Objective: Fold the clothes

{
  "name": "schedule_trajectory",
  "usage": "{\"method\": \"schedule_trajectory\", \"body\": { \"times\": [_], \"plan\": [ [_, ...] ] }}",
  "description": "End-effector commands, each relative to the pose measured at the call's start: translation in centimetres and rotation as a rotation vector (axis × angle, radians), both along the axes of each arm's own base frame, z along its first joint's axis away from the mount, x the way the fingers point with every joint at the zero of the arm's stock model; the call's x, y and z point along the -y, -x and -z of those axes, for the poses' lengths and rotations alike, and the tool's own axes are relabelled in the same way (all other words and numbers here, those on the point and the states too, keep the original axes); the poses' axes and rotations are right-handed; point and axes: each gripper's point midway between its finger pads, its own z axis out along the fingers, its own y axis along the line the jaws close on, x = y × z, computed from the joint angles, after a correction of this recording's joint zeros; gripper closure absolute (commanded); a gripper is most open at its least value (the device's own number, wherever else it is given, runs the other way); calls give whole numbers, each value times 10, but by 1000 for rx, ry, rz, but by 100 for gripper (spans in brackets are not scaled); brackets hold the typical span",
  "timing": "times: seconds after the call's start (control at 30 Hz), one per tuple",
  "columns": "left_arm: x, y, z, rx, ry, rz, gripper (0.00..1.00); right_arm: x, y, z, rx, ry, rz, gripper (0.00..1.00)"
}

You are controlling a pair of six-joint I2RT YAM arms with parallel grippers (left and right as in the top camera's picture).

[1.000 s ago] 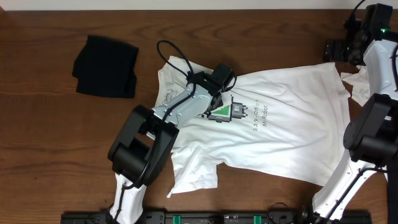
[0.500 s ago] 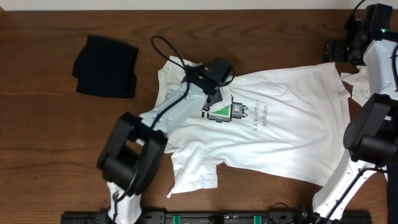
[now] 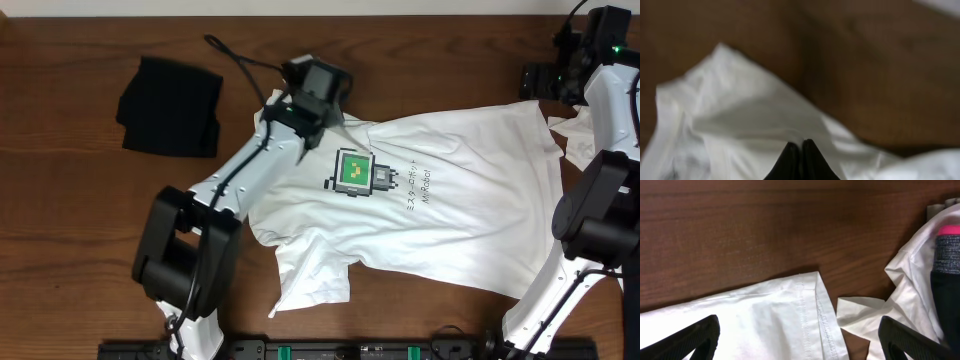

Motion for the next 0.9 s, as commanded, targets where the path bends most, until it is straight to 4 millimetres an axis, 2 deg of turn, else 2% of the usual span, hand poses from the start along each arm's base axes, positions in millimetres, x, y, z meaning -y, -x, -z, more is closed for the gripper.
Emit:
{"method": "schedule_trajectory", "body": {
  "times": [0.0,0.2,0.33,0.5,0.77,0.87],
  "plan": [
    [-11,-23,-23,89,7,16,94,4,-2,-9,20,8,6,1],
    [-1,-56,-49,250,97,84,94,3,-2,-9,20,8,6,1],
    [7,-75,-53,348,97,113,94,4,-2,-9,20,8,6,1],
    [12,-97,-34,419,111,112,94,3,-2,-9,20,8,6,1],
    [4,-132,19,467,118,77,94,3,-2,-9,20,8,6,1],
    [5,-147,23,479,121,72,94,3,-2,-9,20,8,6,1]
  ]
}}
